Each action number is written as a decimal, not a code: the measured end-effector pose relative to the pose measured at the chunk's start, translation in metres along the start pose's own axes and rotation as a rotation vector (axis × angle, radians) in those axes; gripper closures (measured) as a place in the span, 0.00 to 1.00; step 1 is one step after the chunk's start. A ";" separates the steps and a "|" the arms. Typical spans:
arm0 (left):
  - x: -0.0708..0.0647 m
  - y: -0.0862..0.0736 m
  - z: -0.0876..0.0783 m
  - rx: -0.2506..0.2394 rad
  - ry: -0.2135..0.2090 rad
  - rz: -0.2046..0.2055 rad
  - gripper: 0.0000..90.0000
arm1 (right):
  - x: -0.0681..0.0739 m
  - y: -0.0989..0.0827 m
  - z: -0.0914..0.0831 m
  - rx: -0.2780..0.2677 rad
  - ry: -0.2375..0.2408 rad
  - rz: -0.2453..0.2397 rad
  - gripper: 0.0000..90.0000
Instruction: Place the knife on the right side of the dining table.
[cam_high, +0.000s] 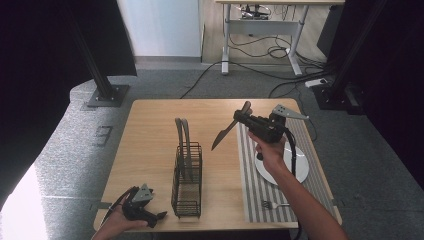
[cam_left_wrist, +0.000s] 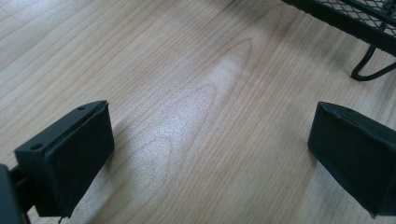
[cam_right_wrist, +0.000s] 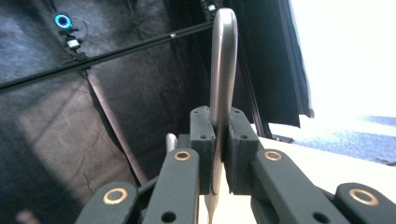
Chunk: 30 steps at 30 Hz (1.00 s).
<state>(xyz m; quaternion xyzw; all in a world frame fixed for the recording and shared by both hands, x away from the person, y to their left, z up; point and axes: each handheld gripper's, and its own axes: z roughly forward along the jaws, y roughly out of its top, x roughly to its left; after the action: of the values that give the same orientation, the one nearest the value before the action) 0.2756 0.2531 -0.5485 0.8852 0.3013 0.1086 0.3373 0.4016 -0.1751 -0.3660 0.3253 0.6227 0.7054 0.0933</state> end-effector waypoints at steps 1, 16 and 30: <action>0.000 0.000 0.000 0.000 0.000 0.000 0.00 | -0.002 -0.002 0.001 0.007 -0.005 0.002 0.92; 0.000 0.000 0.000 0.000 0.001 0.000 0.00 | -0.025 -0.018 0.014 0.032 -0.094 0.014 0.92; 0.000 0.000 0.000 -0.001 0.001 0.000 0.00 | -0.051 -0.029 0.015 0.029 -0.166 0.032 0.92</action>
<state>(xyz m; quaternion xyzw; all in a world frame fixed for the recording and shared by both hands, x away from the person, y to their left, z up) 0.2756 0.2531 -0.5485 0.8851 0.3016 0.1089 0.3375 0.4412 -0.1842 -0.4106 0.3939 0.6176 0.6685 0.1284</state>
